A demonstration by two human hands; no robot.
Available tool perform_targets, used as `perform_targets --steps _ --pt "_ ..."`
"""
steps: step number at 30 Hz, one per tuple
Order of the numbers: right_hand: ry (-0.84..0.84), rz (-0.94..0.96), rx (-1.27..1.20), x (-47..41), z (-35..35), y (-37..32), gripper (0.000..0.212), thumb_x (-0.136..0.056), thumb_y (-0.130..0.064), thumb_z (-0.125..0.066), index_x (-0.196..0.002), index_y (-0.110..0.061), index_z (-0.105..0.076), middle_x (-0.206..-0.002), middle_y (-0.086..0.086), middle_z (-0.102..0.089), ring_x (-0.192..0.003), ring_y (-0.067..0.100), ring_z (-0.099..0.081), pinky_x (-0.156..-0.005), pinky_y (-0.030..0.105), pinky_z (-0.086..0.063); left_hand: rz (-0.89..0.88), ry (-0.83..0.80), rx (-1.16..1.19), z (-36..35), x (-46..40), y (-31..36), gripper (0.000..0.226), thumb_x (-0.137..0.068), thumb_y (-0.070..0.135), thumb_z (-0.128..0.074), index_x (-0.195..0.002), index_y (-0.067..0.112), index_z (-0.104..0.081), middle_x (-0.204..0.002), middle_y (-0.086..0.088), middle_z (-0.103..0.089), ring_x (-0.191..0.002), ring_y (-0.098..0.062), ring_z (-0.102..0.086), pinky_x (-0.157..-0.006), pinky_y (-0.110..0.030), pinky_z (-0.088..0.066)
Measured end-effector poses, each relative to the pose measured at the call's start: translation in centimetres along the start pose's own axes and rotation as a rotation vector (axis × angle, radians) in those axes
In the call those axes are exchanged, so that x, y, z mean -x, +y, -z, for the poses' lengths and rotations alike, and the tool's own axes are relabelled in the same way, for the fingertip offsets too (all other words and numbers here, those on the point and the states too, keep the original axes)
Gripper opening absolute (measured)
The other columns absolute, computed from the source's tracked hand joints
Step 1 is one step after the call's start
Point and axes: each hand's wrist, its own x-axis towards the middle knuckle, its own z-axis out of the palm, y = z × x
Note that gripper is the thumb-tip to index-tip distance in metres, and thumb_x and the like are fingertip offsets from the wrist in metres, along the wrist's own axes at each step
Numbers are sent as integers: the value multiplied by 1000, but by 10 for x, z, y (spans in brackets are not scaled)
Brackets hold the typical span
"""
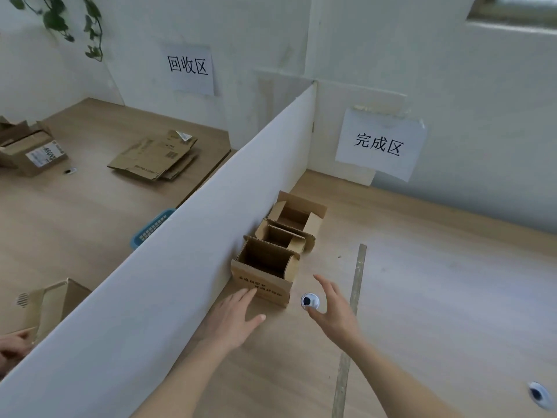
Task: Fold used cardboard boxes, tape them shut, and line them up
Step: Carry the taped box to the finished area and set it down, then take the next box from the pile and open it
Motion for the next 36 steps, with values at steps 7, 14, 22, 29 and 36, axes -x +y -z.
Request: perform_targets --steps 7,14,22,29,36 --pt "114 29 241 86 132 33 71 -93 -56 -59 -155 -39 -28 -161 -13 -31 -145 15 -33 -116 35 -34 -264 116 -138 24 46 145 70 -95 57 -54 -155 31 -29 -161 9 -30 -147 -13 -29 -119 -33 -25" --pt "341 -54 344 263 310 109 76 -93 -64 -52 -158 -42 -19 -167 -13 -17 -154 10 -10 -125 34 -14 -525 256 -163 14 145 365 76 -92 64 -52 -156 30 -28 -162 5 -27 -149 -15 -26 -119 -33 -22" --pt "577 -328 414 551 464 236 77 -91 -66 -54 -158 -41 -23 -167 -9 -20 -154 11 -11 -125 36 -11 -861 240 -78 -71 333 615 77 -90 64 -56 -155 31 -31 -163 4 -26 -149 -14 -24 -120 -33 -22" --pt "722 -608 432 762 532 328 75 -92 -64 -55 -156 -34 -31 -163 -5 -30 -151 15 -23 -123 40 -18 -1178 141 -79 -157 484 787 78 -91 63 -56 -155 28 -31 -162 2 -28 -149 -16 -25 -119 -33 -22" --pt "810 -847 392 899 562 414 75 -89 -69 -54 -154 -35 -35 -159 -8 -37 -146 16 -34 -119 39 -28 -1376 36 -130 -243 569 897 79 -89 68 -54 -155 30 -31 -160 3 -33 -146 -18 -31 -119 -37 -27"
